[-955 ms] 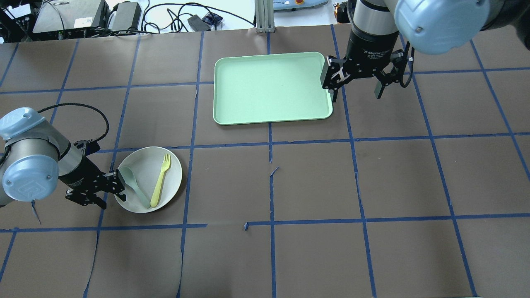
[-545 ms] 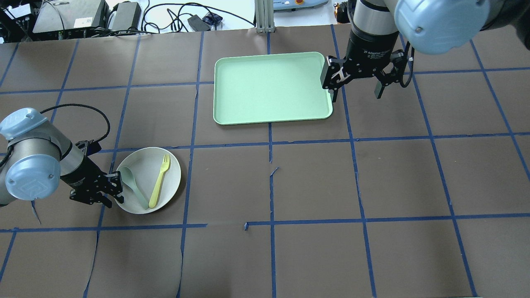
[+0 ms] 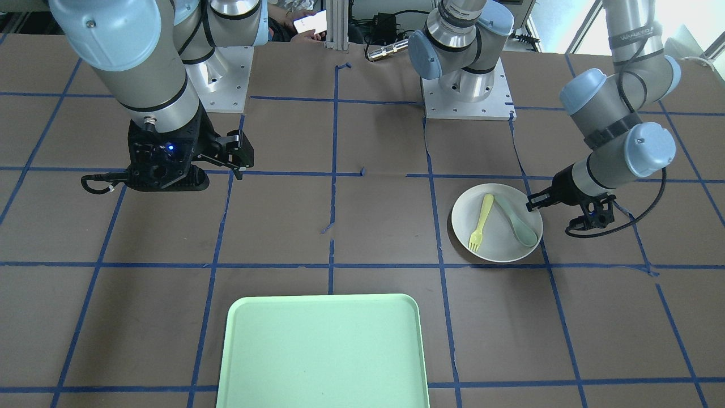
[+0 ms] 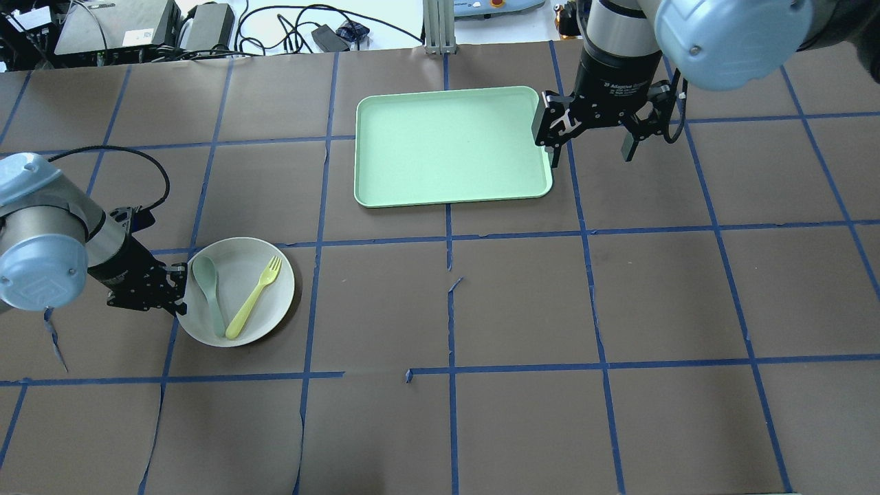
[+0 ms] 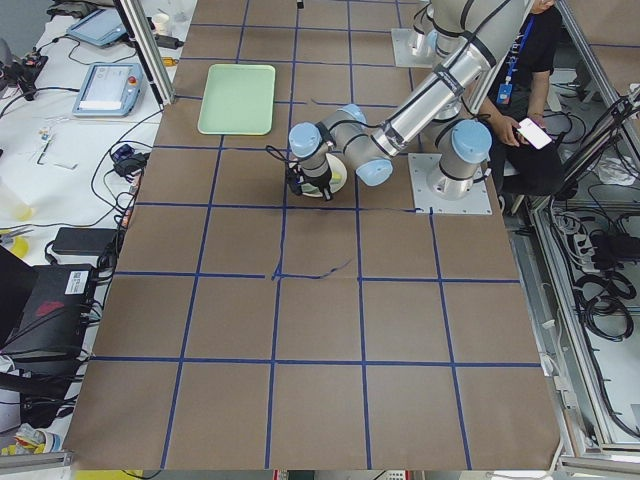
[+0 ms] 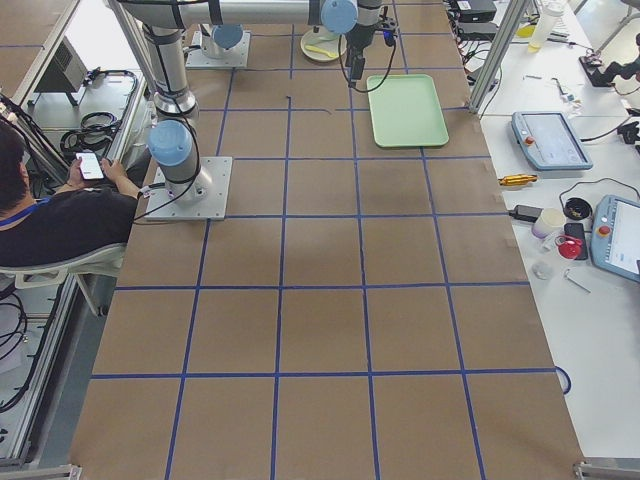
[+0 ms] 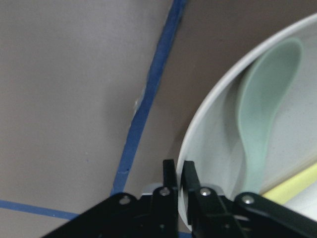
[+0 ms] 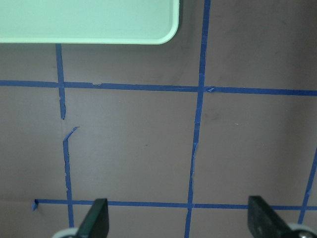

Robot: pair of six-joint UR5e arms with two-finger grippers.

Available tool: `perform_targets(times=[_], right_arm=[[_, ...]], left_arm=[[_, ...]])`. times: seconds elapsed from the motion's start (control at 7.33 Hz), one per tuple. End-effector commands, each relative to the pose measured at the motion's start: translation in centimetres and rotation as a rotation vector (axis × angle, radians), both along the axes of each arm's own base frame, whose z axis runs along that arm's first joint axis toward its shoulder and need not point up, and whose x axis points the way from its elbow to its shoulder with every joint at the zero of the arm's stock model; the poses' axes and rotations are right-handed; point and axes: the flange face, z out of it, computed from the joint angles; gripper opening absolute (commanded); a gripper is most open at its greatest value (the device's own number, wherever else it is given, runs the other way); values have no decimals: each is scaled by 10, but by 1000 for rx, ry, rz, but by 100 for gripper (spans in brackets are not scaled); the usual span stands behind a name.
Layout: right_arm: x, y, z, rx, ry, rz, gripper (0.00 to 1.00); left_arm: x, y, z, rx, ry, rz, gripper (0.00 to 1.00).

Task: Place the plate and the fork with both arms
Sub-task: 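Carry the white plate with the left gripper onto the green tray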

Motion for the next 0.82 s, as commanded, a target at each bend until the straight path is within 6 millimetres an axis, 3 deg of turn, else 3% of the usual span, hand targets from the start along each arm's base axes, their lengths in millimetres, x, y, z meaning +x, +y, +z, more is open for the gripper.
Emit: perform_targets(times=[0.0,0.14,0.27,0.41,0.55,0.68], right_arm=[[0,0,0,-1,0,2,100],[0,0,0,-1,1,5,100],[-3,-1,0,-4,25,11,100],[-5,-1,0,-6,36,17,100],[-4,-3,0,-15,35,18,100],[-4,-4,-3,-12,36,17,100]], left_arm=[[8,-42,63,-33,125,10,0],[6,-56,88,-26,141,19,0],[-25,-72,95,-60,197,44,0],[-70,-89,86,-68,233,60,0],[-126,-120,76,-161,258,53,0],[-166,-146,62,-171,252,58,0]])
